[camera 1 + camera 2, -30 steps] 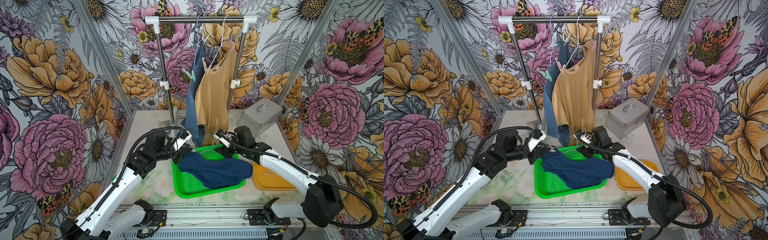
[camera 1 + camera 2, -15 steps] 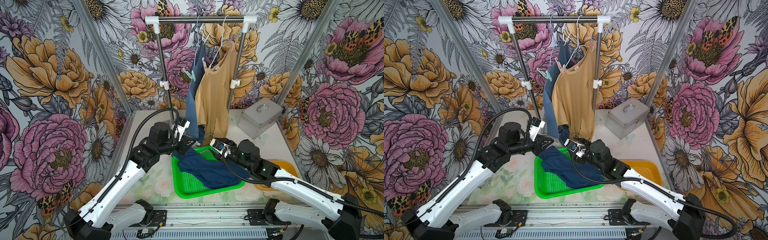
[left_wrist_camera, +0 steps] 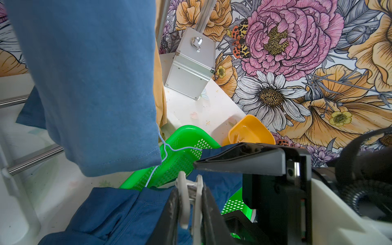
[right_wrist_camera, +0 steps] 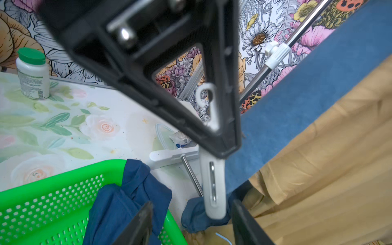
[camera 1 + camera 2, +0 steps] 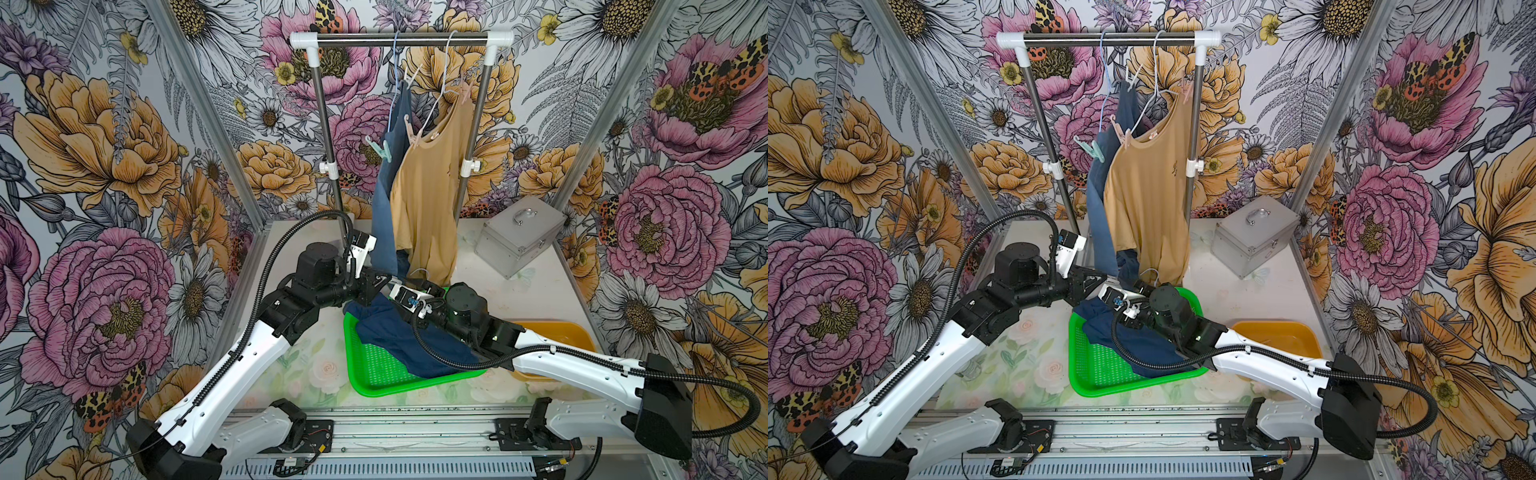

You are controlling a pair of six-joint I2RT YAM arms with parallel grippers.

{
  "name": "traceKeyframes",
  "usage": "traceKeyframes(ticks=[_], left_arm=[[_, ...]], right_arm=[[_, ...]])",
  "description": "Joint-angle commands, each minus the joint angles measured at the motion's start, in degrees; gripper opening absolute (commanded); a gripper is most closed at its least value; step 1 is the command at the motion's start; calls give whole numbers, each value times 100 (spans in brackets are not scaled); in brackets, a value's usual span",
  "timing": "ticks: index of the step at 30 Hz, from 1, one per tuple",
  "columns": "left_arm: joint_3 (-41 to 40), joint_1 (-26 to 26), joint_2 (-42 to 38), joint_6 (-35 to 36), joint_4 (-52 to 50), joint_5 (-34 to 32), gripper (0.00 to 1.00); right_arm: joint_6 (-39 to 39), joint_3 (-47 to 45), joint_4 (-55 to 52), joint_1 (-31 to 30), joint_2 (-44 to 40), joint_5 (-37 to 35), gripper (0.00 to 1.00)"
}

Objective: Remove the clothespins securing t-shirts to the hanger
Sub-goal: Place the clothespin in the storage box.

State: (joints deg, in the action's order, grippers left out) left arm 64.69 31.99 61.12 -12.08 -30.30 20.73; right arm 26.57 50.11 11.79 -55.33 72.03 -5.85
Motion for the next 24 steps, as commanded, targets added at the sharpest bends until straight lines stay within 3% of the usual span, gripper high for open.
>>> traceKeyframes(ticks=[1,17,20,24], left_arm=[[69,36,-117,-34,121,-88,19],[17,36,-118,-58,131,-69,20],[-8,34,-127,-49,139,-55,20],[-18,35,-127,-44,148,-34,29]], right_arm=[[-77,290,355,-59,87,-31,59],[75,672,295,-70,503,12,31],[98,649,371,-66,484,76,20],[175,684,270,-48,462,84,10]])
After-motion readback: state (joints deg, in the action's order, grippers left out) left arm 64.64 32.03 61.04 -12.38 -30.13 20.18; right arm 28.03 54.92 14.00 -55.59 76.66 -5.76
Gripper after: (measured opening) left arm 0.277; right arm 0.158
